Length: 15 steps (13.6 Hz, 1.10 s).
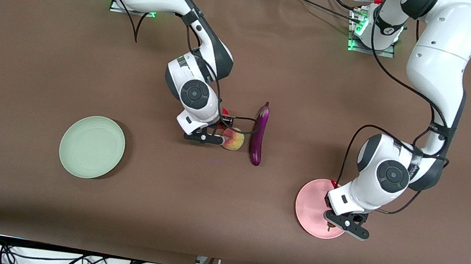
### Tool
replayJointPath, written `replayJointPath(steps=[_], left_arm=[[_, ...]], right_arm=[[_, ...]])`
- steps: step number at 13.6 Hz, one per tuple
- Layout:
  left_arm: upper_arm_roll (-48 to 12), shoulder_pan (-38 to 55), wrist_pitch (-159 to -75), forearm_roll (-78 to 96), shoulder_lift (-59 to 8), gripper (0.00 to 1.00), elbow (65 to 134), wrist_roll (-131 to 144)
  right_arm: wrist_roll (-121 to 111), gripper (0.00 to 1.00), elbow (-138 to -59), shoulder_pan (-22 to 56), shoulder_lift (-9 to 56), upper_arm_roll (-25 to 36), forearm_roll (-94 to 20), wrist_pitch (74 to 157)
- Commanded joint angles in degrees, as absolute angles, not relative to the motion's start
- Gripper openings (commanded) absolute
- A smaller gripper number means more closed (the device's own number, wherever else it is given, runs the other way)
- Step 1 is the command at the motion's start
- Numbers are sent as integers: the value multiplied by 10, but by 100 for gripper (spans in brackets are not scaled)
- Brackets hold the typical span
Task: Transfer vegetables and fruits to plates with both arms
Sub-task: 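Lower the red chili onto the pink plate and open the left gripper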
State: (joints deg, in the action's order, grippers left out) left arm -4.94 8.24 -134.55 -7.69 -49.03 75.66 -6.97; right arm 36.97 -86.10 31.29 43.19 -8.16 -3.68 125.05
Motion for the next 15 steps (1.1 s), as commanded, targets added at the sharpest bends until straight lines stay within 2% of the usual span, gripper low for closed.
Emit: replayJointPath(steps=[1,2,3,5,7,8,9,10,13,15], left_arm=[[-51,84,-1369,-91,-516,26,730,-81],[-51,83,-1371,-91,-518,34,730,-81],[-51,79,-1371,-91,-518,45,730,-82],[-51,75,-1372,-91,-519,100,732,-83],[-51,71,-1371,-91,-515,100,733,-84],[-51,71,-1368,-91,-511,100,732,-82],[-52,71,-1364,-88,-502,100,731,-80],[-56,69,-1361,-85,-497,100,732,-78],[-66,70,-1280,-65,-469,100,731,-75],[-67,71,-1212,8,-448,100,731,-74]], right_arm=[[375,64,-853,323,444,-79,-40,1248],[371,57,-853,323,445,-79,-40,1248],[367,50,-853,323,443,-79,-37,1247],[361,48,-848,319,440,-78,-35,1247],[362,48,-847,318,440,-78,-39,1247],[366,57,-847,318,441,-78,-40,1248],[373,95,-847,319,441,-78,-41,1248],[365,100,-846,318,437,-76,-40,1242],[362,100,-842,317,428,-78,-40,1229],[363,100,-846,324,428,-79,-41,1227]])
